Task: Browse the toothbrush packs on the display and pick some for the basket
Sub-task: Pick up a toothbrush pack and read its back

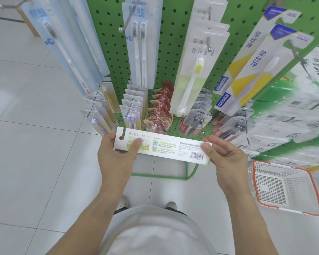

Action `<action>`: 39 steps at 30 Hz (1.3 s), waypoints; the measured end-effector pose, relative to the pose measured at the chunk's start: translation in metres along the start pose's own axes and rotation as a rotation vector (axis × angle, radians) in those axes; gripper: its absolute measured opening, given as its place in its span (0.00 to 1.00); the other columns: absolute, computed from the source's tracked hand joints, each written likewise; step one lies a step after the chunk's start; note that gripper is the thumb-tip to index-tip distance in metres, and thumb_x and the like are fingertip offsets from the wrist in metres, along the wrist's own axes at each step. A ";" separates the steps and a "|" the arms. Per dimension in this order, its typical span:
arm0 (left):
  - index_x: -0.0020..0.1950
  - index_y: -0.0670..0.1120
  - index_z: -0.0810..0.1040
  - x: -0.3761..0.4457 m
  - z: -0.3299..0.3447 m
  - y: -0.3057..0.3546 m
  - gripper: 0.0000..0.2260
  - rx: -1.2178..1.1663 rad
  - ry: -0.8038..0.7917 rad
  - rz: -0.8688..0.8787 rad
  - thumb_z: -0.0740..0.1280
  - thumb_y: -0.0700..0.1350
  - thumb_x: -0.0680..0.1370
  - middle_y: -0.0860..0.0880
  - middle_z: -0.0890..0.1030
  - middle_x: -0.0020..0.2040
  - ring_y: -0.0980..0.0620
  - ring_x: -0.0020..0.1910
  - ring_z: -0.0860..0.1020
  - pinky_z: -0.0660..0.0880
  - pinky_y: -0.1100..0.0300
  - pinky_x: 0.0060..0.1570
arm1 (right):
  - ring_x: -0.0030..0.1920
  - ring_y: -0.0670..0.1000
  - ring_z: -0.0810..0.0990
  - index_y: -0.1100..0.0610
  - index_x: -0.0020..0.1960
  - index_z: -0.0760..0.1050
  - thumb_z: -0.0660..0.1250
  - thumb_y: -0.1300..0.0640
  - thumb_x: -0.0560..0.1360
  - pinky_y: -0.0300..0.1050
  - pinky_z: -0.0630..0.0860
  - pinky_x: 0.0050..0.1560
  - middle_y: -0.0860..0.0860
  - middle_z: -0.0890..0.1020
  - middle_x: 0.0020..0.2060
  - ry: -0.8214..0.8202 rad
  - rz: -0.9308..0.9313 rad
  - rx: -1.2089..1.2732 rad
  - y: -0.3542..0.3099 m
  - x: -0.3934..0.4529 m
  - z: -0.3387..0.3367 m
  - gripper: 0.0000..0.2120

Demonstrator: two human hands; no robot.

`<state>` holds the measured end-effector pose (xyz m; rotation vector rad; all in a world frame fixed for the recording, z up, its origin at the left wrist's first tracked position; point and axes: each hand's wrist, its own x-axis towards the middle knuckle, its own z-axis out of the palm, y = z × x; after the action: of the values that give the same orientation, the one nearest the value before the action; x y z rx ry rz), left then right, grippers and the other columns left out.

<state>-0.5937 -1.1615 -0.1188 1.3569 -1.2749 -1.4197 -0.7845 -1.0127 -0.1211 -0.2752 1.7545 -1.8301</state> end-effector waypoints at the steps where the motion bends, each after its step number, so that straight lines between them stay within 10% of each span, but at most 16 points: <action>1: 0.52 0.53 0.74 0.000 0.000 0.000 0.17 0.003 0.004 0.000 0.79 0.40 0.71 0.56 0.84 0.47 0.48 0.40 0.85 0.80 0.64 0.35 | 0.45 0.47 0.86 0.53 0.51 0.84 0.76 0.59 0.66 0.38 0.80 0.47 0.52 0.88 0.46 0.001 -0.005 0.004 0.000 0.000 0.000 0.13; 8: 0.55 0.52 0.75 -0.002 -0.002 0.002 0.19 0.003 0.016 0.006 0.80 0.41 0.70 0.58 0.84 0.47 0.58 0.44 0.85 0.83 0.55 0.46 | 0.44 0.47 0.86 0.55 0.51 0.84 0.76 0.61 0.68 0.37 0.80 0.47 0.53 0.88 0.44 -0.008 -0.032 -0.007 -0.001 -0.003 0.003 0.11; 16: 0.54 0.51 0.75 -0.008 -0.002 0.008 0.19 -0.101 0.020 0.022 0.79 0.37 0.71 0.51 0.84 0.49 0.43 0.40 0.86 0.80 0.63 0.32 | 0.44 0.50 0.84 0.62 0.52 0.83 0.79 0.54 0.63 0.45 0.78 0.50 0.55 0.87 0.46 0.092 0.089 0.128 0.008 -0.003 0.013 0.20; 25: 0.60 0.40 0.76 -0.011 -0.004 0.007 0.17 -0.267 0.060 -0.042 0.76 0.38 0.74 0.46 0.86 0.52 0.45 0.44 0.86 0.82 0.60 0.37 | 0.45 0.56 0.87 0.61 0.51 0.77 0.74 0.72 0.71 0.44 0.84 0.38 0.58 0.86 0.46 -0.054 0.183 0.107 0.012 -0.017 0.020 0.13; 39: 0.45 0.46 0.83 -0.022 0.008 -0.001 0.13 -0.283 -0.038 -0.135 0.74 0.54 0.69 0.53 0.86 0.41 0.51 0.42 0.81 0.79 0.54 0.45 | 0.30 0.47 0.74 0.54 0.36 0.76 0.86 0.52 0.62 0.40 0.68 0.31 0.48 0.80 0.31 -0.461 0.128 -0.646 0.021 -0.043 0.022 0.18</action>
<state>-0.5990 -1.1387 -0.1161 1.2459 -0.9760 -1.6552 -0.7321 -1.0076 -0.1288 -0.7488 1.9053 -0.9589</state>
